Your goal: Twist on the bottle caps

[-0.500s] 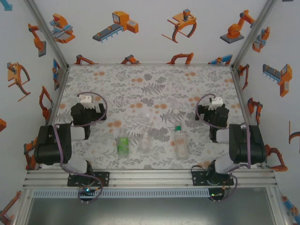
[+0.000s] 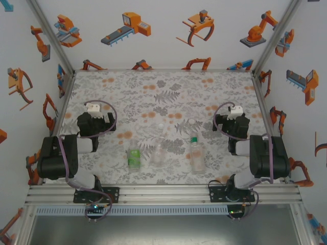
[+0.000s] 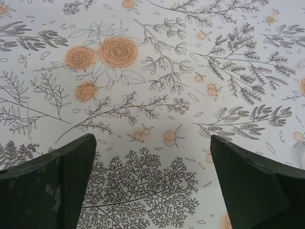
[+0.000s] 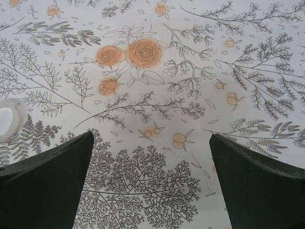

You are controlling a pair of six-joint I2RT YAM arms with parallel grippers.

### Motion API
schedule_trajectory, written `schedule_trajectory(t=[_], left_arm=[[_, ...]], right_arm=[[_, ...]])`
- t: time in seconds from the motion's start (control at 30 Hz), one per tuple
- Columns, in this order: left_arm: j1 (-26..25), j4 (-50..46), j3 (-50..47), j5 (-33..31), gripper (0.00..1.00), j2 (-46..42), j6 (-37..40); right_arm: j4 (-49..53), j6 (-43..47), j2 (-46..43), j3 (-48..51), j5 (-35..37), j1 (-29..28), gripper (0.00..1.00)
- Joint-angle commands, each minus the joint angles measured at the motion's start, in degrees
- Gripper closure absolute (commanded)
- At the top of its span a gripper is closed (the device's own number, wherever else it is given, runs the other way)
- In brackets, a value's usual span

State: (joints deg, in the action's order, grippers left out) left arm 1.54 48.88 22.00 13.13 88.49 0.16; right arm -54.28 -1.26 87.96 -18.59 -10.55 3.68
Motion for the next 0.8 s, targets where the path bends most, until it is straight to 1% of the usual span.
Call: schedule_trajectory(t=[0.0,0.03,0.1,0.13,0.27,0.5,0.53,0.6,0.7,0.77], left_arm=[[0.20,1.74,-0.38,0.77,0.03,-0.43,0.49],[0.22,1.53,-0.25,-0.19,0.03,-0.38,0.03],[0.19,0.12,0.71,-4.43,0.03,-0.31,-1.33],[0.13,-0.39,0.93,-5.34,0.03,-0.29,-1.68],[0.08,-0.37,0.89,-5.57,0.03,-0.27,-1.67],[-0.35,-0.88,1.02,-6.01,0.03,-0.82,-1.38],[-0.63,-2.97,1.55,-6.13,0.03,-1.84,-1.00],[-1.38,-10.65,4.00,-7.20,0.03,-5.39,-0.41],[-3.45,-19.60,7.07,-11.57,0.03,-10.00,-0.05],[-5.44,-23.85,8.39,-15.84,0.03,-12.79,-0.23]], right_arm=[[-0.31,0.29,0.36,-1.14,-0.46,0.29,0.01],[-0.25,-0.27,0.49,-1.36,0.93,0.32,0.01],[1.56,-2.09,0.37,-2.13,5.13,0.31,0.01],[1.97,-2.40,0.43,-2.44,5.84,0.33,0.01],[3.59,-2.55,0.45,-3.28,6.14,0.28,0.01],[2.97,-1.97,-0.97,-2.32,5.59,0.24,0.01],[3.33,-2.42,-2.16,-2.09,6.52,0.21,0.01],[8.12,-3.43,-6.57,-2.67,9.71,0.19,0.01],[17.04,-3.01,-13.50,-4.65,8.13,0.24,0.01],[23.41,-5.42,-17.77,-6.54,8.09,0.16,0.03]])
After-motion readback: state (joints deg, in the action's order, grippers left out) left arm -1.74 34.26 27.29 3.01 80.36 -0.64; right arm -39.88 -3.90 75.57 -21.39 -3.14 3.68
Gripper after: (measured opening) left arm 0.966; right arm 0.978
